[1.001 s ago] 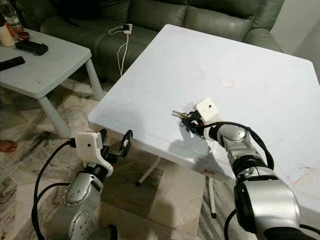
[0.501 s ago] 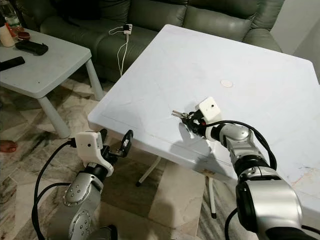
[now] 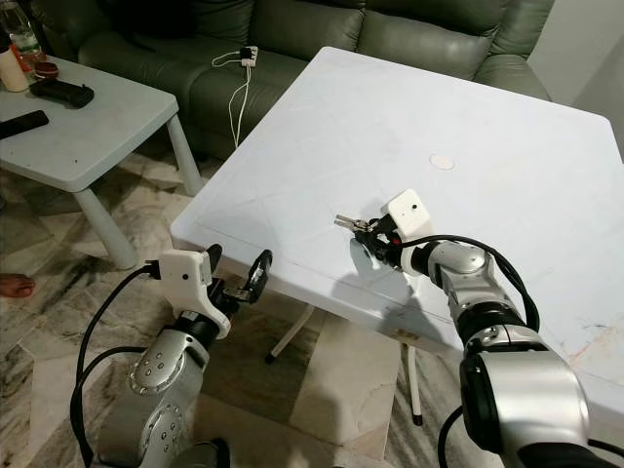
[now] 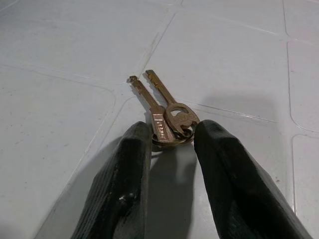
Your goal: Hang keys on a hook
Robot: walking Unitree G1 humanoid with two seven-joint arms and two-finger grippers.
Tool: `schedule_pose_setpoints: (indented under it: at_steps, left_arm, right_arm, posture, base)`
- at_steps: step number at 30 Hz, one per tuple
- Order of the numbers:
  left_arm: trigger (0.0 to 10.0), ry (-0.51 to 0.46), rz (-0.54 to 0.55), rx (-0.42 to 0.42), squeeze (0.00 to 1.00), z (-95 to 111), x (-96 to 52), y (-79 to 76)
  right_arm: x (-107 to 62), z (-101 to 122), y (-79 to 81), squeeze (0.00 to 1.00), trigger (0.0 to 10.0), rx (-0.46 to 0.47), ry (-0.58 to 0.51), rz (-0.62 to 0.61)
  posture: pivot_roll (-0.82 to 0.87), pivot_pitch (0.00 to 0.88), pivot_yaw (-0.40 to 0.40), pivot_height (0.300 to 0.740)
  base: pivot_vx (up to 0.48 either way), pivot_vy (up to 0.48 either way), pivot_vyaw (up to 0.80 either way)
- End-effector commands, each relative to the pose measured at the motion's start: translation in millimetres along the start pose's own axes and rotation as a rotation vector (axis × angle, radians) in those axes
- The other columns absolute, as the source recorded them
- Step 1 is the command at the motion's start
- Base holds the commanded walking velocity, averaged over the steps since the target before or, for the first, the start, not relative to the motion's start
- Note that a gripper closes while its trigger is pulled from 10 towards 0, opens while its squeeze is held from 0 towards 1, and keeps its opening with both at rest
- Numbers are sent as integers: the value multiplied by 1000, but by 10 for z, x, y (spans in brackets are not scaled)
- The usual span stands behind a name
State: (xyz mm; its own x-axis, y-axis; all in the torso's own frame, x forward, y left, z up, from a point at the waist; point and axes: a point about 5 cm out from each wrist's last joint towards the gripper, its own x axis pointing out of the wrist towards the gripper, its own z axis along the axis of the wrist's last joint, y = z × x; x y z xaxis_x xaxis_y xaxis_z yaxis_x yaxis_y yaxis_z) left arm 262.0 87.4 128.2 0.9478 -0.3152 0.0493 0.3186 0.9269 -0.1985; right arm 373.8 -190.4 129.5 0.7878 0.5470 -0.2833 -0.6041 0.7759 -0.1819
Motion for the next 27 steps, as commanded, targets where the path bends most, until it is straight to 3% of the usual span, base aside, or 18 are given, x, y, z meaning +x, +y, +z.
schedule_pose_setpoints:
  at_steps: [1, 5, 6, 7, 8, 9, 14, 15, 16, 17, 19, 20, 24, 25, 26, 27]
  left_arm:
    - [10000, 7, -37, -12, 0, 0, 29, -98]
    - [10000, 9, -42, -17, 0, -5, 33, -114]
    - [10000, 9, -43, -18, 0, -4, 33, -115]
    - [10000, 9, -44, -19, 0, -4, 32, -116]
    - [10000, 10, -43, -17, 0, -7, 31, -116]
    - [10000, 9, -43, -20, 0, -6, 31, -115]
    - [10000, 8, -43, -21, 0, -5, 33, -116]
    - [10000, 7, -43, -22, 0, -4, 34, -117]
    - [10000, 7, -43, -22, 0, -4, 34, -118]
    - [10000, 6, -43, -22, 0, -2, 35, -119]
    - [10000, 5, -44, -22, 0, 0, 35, -120]
    - [10000, 4, -43, -22, 0, 1, 37, -120]
    - [10000, 3, -43, -22, 0, -2, 40, -121]
    - [10000, 3, -42, -21, 0, -2, 41, -121]
    - [10000, 3, -42, -21, 0, -2, 41, -121]
    - [10000, 3, -42, -22, 0, -2, 41, -121]
  right_arm:
    - [-58, -12, -74, 0, 10000, 4, 7, -29]
    - [-73, -21, -88, 0, 10000, 7, 9, -31]
    - [-76, -21, -88, 0, 4745, 11, 5, -29]
    - [-77, -20, -88, 0, 4745, 14, 2, -27]
    - [-83, -22, -96, 0, 902, 9, 5, -33]
    - [-88, -16, -98, 0, 0, 18, -6, -27]
    - [-88, -19, -104, 0, 0, 11, 2, -36]
    - [-88, -20, -104, 0, 1255, 12, 4, -37]
    - [-87, -21, -104, 0, 1255, 13, 5, -37]
    - [-84, -23, -100, 0, 7490, 14, 6, -35]
    - [-82, -24, -97, 0, 7490, 13, 8, -34]
    - [-72, -33, -83, 0, 10000, 16, 14, -30]
    - [-55, -63, -51, 0, 10000, 36, 23, -24]
    - [-52, -55, -47, 63, 10000, 69, 6, -16]
    - [-52, -55, -47, 63, 10000, 69, 6, -16]
    - [-51, -47, -44, 1000, 10000, 83, -5, -9]
  posture:
    - [73, 132, -101, 740]
    - [73, 131, -100, 740]
    - [73, 131, -100, 740]
    - [73, 131, -100, 740]
    - [73, 131, -100, 740]
    - [73, 128, -100, 740]
    - [73, 124, -99, 740]
    - [73, 124, -99, 740]
    - [73, 124, -99, 740]
    - [73, 124, -99, 740]
    - [73, 124, -99, 740]
    - [73, 115, -99, 740]
    - [75, 111, -100, 740]
    - [75, 111, -100, 740]
    - [75, 111, -100, 740]
    - [75, 111, -100, 740]
  base:
    - [0, 0, 0]
    - [0, 0, 0]
    - [0, 0, 0]
    - [0, 0, 0]
    - [0, 0, 0]
    - [0, 0, 0]
    - [0, 0, 0]
    - [0, 0, 0]
    - [0, 0, 0]
    - [0, 0, 0]
    - [0, 0, 0]
    - [0, 0, 0]
    - [0, 0, 0]
    - [0, 0, 0]
    - [0, 0, 0]
    - [0, 0, 0]
